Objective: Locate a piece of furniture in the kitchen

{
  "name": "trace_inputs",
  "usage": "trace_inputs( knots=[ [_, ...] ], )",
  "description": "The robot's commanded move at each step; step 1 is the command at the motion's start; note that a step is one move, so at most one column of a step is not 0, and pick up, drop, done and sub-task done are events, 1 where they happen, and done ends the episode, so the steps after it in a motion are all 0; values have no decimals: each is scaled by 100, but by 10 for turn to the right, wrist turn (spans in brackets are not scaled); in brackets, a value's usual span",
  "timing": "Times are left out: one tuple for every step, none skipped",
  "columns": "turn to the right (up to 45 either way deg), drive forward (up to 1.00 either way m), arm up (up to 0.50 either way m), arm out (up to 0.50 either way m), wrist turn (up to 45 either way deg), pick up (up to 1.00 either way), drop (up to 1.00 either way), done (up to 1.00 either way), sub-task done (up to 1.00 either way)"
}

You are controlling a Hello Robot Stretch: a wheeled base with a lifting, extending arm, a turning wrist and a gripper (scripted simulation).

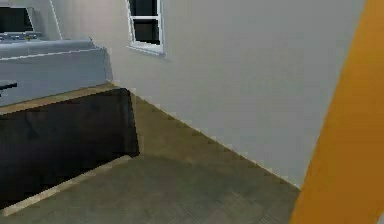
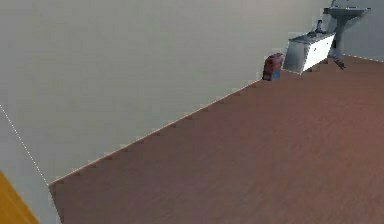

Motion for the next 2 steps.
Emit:
trace_inputs(
  knots=[
    [-420,0,0,0,0,0,0,0,0],
    [0,65,0,0,0,0,0,0,0]
  ],
)
